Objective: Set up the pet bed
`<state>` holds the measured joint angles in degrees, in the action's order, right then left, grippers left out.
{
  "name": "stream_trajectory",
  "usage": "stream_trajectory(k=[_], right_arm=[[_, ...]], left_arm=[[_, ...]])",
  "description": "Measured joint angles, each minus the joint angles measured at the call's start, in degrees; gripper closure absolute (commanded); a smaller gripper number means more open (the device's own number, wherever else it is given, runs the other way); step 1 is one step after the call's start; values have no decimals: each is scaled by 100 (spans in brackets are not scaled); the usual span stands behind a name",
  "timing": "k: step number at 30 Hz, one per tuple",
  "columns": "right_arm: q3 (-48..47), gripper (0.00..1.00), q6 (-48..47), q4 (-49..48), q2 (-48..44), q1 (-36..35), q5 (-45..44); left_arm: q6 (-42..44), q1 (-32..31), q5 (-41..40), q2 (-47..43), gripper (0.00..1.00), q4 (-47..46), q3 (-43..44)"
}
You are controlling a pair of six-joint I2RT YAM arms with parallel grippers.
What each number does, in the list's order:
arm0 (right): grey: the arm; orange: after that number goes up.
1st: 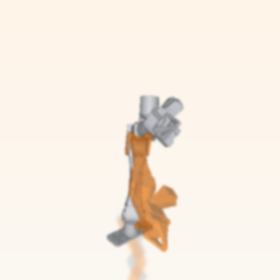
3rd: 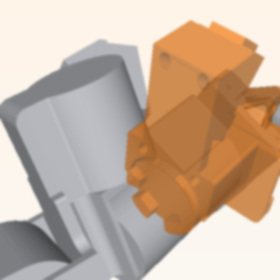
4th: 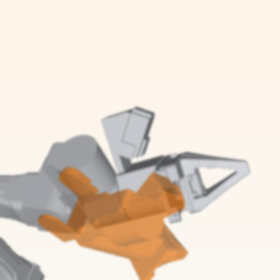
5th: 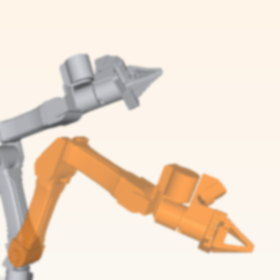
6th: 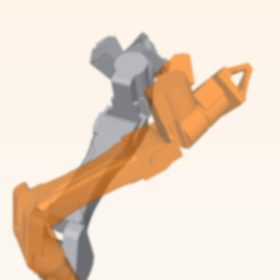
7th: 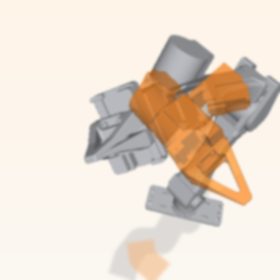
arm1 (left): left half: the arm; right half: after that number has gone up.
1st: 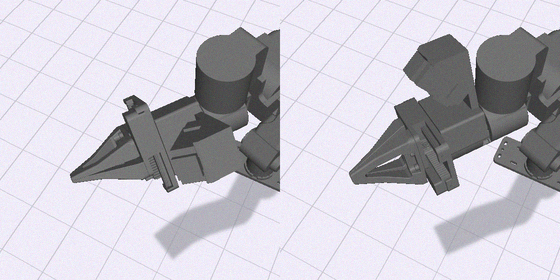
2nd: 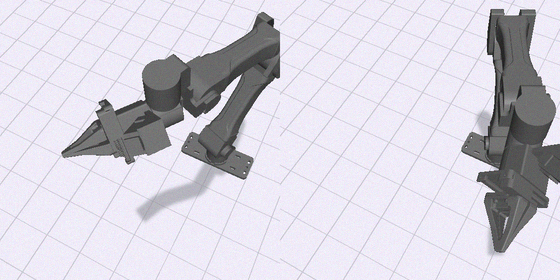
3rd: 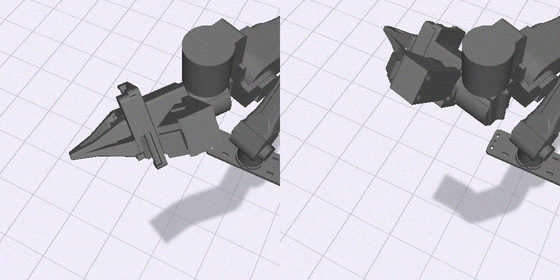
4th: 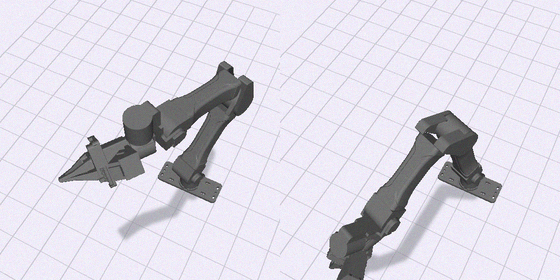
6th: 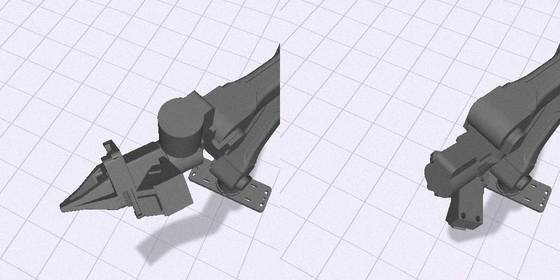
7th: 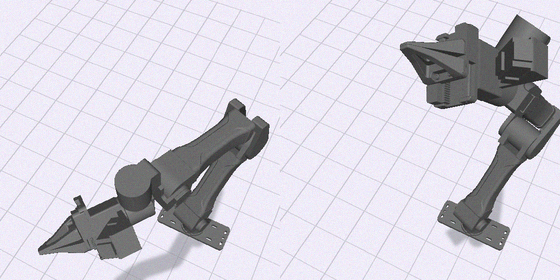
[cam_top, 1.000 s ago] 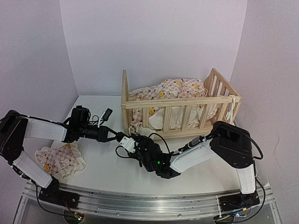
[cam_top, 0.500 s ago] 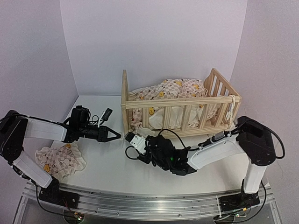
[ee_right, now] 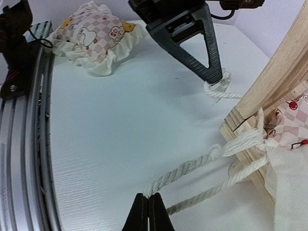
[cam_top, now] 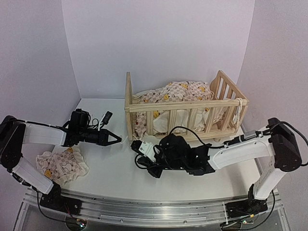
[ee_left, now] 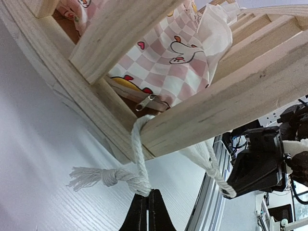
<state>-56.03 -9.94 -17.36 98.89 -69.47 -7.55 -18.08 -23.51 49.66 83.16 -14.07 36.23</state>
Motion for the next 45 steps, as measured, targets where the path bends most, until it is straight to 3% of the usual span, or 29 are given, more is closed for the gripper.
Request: stream_trajectory(k=[5, 12, 18, 25, 27, 29, 31, 34, 40, 42, 45], right_arm=[[-373, 100, -109, 547, -319, 31, 442], [-1442, 100, -473, 762, -17, 255, 1165], [-2206, 100, -591, 721, 722, 388, 1382], [-2566, 100, -89, 576, 1502, 382, 980], [-2616, 100, 64, 476, 1625, 369, 819], [-2628, 100, 215, 395, 1699, 351, 673], [-2627, 100, 348, 342, 1724, 334, 535], [-2625, 100, 531, 259, 1727, 328, 386], [-2463, 100, 684, 113, 1725, 328, 278], [-2392, 100, 699, 103, 1722, 328, 280], [-2233, 100, 728, 52, 1676, 328, 281]], left_arm=[[56, 205, -80, -172, 100, 516, 40], [-264, 336, -76, -525, 100, 1439, 165], [-489, 290, -239, -456, 100, 1361, -90], [-647, -247, -235, -370, 100, 795, -723], [-682, -260, -183, -368, 92, 618, -819], [-719, -258, -150, -369, 67, 470, -900], [-729, -258, -132, -402, 54, 445, -940], [-735, -250, -197, -625, 47, 726, -938], [-141, -127, -343, -2029, 44, 1705, -764], [629, -123, -264, -2574, 38, 1884, -660], [2568, -123, -97, -3084, 32, 1960, -528]])
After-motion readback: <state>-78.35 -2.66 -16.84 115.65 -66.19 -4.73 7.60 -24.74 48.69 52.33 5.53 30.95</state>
